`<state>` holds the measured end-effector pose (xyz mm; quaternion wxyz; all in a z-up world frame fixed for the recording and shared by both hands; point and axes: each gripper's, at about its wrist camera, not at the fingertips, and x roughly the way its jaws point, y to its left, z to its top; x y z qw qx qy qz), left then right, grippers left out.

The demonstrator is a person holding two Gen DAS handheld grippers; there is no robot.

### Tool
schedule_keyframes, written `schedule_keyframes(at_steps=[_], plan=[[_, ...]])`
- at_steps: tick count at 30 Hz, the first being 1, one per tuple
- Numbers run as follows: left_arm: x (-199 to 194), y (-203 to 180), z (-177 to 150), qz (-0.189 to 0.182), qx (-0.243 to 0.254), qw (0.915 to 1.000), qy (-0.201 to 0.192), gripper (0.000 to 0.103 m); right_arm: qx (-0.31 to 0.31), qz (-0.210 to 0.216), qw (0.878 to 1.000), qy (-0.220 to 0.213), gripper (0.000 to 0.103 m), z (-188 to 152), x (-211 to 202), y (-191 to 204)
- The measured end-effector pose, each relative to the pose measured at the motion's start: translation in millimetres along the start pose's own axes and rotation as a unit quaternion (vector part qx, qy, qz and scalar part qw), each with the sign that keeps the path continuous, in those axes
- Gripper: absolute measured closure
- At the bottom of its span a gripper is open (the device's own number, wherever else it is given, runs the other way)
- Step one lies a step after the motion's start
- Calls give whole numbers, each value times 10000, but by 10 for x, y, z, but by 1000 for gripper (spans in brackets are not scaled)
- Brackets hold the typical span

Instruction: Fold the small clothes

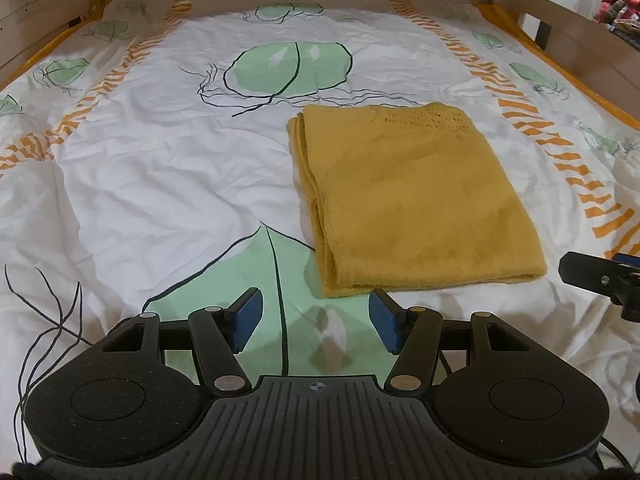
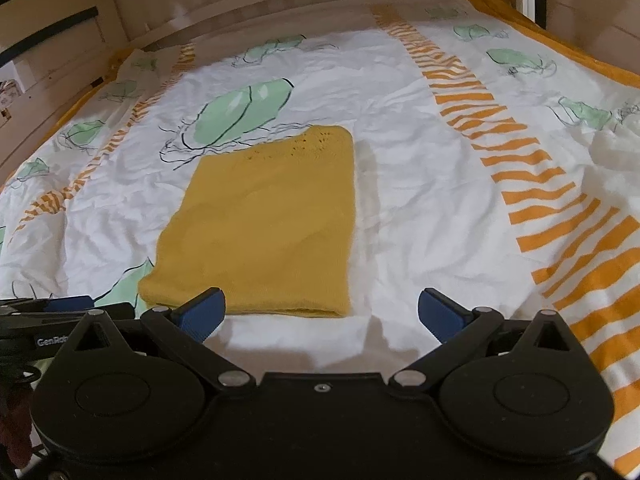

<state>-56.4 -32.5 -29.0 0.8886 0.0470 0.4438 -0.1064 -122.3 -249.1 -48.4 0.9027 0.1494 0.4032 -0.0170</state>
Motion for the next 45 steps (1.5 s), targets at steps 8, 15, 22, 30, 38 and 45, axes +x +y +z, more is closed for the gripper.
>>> schedule_keyframes(at_steps=[8,15,22,30,38,45], plan=[[-20,19,-3,10,-54,10000,15,46,76,-119,9998,103,1,-25,32,-50],[-22,50,0,44,-82,10000,30,46,60,-155,9997,156,1,-31,49,-60],[1,80,-3,74,-111,9999,83,46,-17,-299,9991,283,1,-43,87,-49],[31,70,-12,137,-89,9998,141,46,-153,-464,9982,341,1,-37,108,-20],[49,63,-7,166,-94,9997,167,46,-214,-564,9977,302,1,-27,96,-7],[72,59,-10,159,-120,9995,234,46,-166,-564,9979,287,1,-22,88,-27]])
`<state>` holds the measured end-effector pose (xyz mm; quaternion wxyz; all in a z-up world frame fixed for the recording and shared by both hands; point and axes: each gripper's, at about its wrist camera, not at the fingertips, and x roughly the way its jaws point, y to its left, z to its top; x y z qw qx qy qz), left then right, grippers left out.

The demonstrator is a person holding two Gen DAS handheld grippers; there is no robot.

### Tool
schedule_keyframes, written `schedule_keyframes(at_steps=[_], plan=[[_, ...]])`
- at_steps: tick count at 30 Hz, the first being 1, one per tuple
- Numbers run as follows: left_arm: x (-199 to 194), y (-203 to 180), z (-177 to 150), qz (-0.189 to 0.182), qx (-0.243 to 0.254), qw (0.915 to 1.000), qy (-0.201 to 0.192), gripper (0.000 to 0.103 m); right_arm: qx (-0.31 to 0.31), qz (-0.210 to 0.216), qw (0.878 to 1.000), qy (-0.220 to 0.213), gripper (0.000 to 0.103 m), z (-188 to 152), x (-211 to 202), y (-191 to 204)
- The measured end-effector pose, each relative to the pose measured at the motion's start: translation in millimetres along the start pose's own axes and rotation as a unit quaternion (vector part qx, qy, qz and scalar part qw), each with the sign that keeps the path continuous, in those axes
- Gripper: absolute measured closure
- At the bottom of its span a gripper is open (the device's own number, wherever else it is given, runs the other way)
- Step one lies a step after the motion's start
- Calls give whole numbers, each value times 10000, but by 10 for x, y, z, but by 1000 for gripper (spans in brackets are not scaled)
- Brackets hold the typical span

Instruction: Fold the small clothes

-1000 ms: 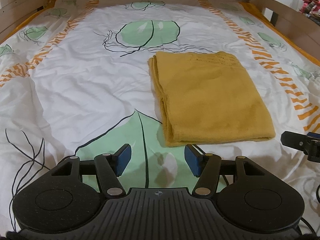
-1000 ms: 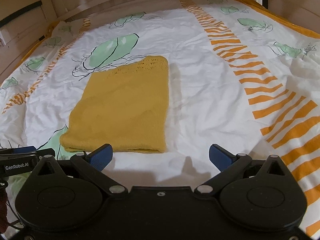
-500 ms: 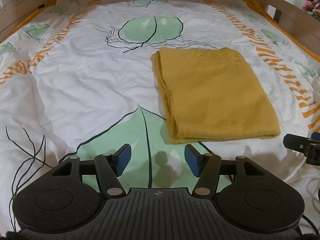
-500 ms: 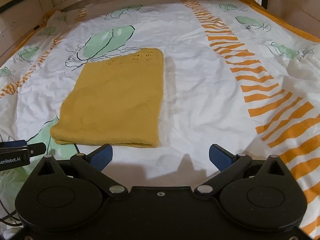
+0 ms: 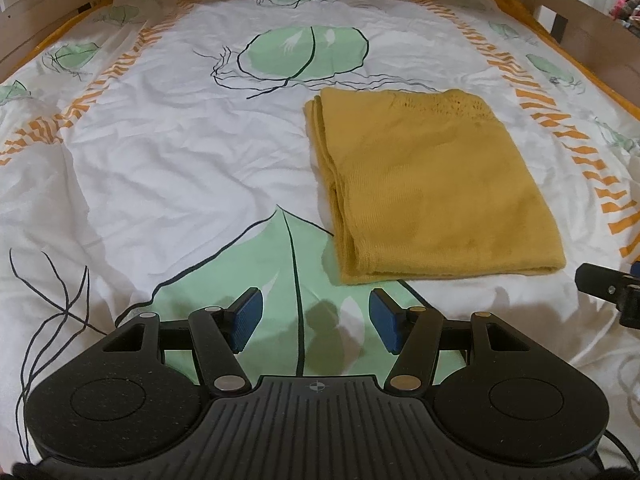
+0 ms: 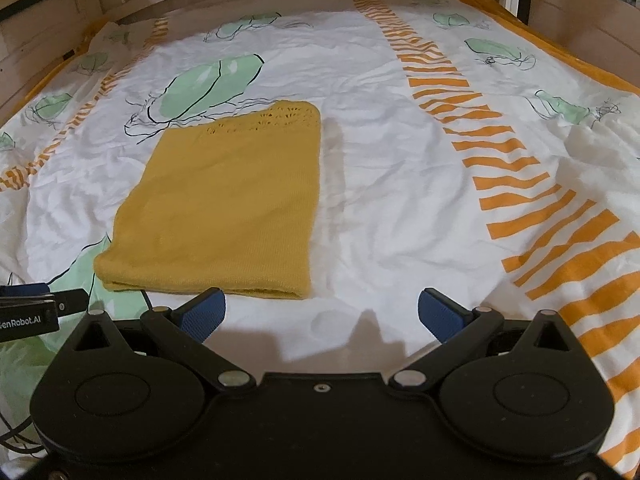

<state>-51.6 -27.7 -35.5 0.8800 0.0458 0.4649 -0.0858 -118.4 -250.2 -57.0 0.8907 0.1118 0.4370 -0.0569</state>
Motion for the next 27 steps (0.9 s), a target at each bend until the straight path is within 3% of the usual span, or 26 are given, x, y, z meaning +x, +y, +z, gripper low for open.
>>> schedule_keyframes(at_steps=[27], plan=[[23,-7,8,-41,22,10000,65,46,-91,117,9999,65,1,20,37,59]])
